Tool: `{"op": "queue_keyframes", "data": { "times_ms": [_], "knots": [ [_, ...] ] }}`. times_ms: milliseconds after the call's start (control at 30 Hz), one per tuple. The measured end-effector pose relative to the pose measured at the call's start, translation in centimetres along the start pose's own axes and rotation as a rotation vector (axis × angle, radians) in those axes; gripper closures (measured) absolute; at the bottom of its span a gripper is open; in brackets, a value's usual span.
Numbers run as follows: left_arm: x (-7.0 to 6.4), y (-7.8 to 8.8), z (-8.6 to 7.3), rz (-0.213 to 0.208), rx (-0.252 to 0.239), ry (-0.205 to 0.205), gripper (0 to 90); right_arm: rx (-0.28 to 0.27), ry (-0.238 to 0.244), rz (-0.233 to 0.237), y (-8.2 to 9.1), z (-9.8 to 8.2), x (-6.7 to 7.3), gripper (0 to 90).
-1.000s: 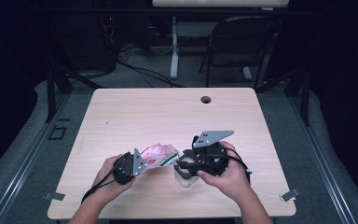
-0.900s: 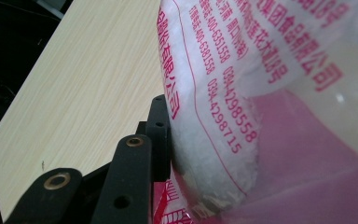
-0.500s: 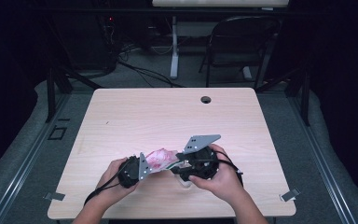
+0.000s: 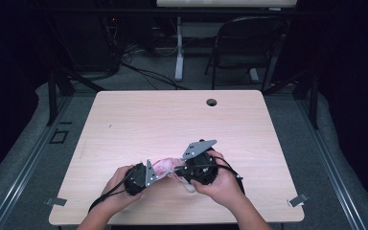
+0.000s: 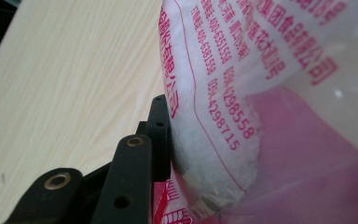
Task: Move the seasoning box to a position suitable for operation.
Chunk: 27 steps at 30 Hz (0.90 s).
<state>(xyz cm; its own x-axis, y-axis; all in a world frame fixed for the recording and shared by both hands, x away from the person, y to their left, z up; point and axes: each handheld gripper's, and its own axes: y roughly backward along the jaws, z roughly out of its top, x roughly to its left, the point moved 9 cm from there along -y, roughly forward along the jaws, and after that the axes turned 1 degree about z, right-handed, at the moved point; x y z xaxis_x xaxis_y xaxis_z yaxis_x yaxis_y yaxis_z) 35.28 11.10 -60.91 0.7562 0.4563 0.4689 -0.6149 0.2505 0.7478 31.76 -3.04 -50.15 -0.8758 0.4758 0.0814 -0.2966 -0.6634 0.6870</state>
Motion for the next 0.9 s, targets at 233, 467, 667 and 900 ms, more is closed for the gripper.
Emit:
{"op": "queue_keyframes", "data": {
  "times_ms": [233,467,667,900],
  "knots": [
    [-0.3,-0.5,-0.2,-0.048,-0.031,0.055,69.1,0.006,-0.014,0.012,-0.2,-0.1,0.1,90.0],
    [-0.6,-1.2,-0.2,-0.093,-0.064,0.100,55.9,0.016,-0.018,0.011,-0.5,-0.3,0.2,90.0],
    [-1.3,-2.2,-0.2,-0.125,-0.099,0.149,46.9,0.027,-0.016,0.015,-0.7,-0.4,0.4,90.0],
    [-1.9,-3.2,0.0,-0.139,-0.143,0.198,44.8,0.048,-0.006,0.014,-1.0,-0.6,0.4,90.0]
  ]
}}
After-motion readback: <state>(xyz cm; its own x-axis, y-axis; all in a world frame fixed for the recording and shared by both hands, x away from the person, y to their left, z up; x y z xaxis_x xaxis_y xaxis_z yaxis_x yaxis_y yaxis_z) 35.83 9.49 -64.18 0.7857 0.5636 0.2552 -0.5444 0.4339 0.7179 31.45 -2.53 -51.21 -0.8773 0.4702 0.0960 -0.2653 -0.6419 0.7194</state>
